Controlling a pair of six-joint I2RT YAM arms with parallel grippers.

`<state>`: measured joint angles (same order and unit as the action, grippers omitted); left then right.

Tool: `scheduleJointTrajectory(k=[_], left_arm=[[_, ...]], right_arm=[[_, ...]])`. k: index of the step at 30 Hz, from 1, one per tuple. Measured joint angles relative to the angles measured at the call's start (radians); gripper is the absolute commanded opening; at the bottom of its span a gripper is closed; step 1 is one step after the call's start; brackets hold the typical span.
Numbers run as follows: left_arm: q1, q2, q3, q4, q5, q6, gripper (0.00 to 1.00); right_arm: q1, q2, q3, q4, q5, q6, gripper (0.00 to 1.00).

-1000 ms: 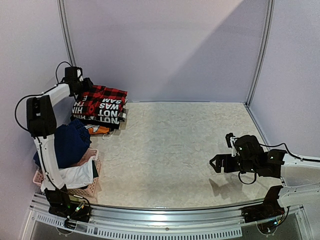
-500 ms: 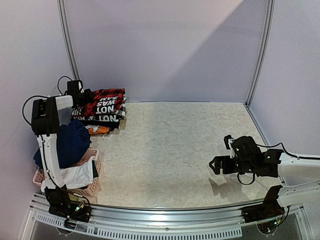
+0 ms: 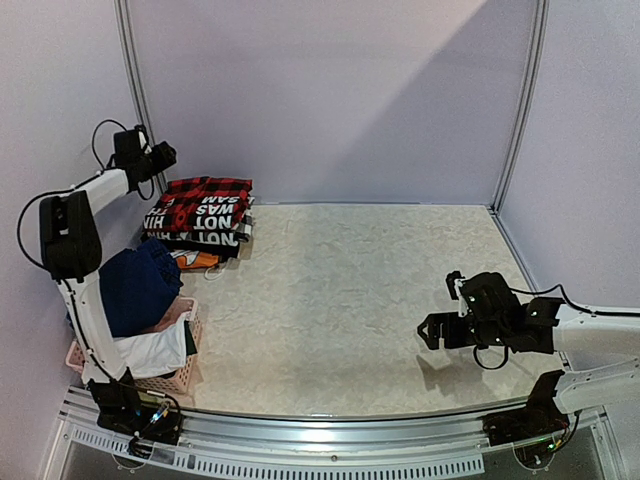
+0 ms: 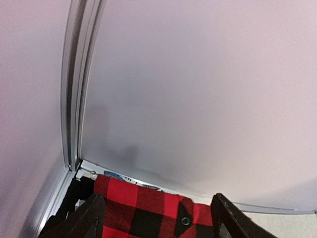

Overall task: Fold and stack the mixed laundry pile
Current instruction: Place the square-folded shirt at the corner of the board, then pick up the crumpled T-shirt from the bin.

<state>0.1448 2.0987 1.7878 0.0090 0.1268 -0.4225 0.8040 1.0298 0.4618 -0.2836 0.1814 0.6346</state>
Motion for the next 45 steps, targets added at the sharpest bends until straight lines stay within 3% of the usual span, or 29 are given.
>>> scheduleJointTrajectory(k=[9,16,26,33,41,45], left_arm=[[-0.102,-0.343,-0.124,-0.116,-0.203,0.032,0.78],[-0.28,-0.552,-0.265,-0.356,-0.42,0.108,0.8],[-0.481,-0.801,-0.446,-0.67,-0.551,0.135,0.67],[-0.649,-0.918,-0.616,-0.833,-0.596,0.057,0.63],[-0.818,-0.916,-0.704,-1.057,-0.634,-0.146,0.61],[-0.926,-0.914,-0.742,-1.151,-0.637,-0.26,0.53]], right_arm=[[0.0,-0.002,0.001,0.001,-0.01,-0.008,0.99],[0.0,-0.004,0.001,0.022,-0.027,-0.008,0.99],[0.0,-0.004,0.001,0.045,-0.061,-0.008,0.99],[0.0,-0.004,0.001,0.052,-0.081,-0.008,0.99],[0.0,-0.004,0.001,0.061,-0.088,-0.008,0.99],[0.0,-0.004,0.001,0.062,-0.088,-0.008,0.99]])
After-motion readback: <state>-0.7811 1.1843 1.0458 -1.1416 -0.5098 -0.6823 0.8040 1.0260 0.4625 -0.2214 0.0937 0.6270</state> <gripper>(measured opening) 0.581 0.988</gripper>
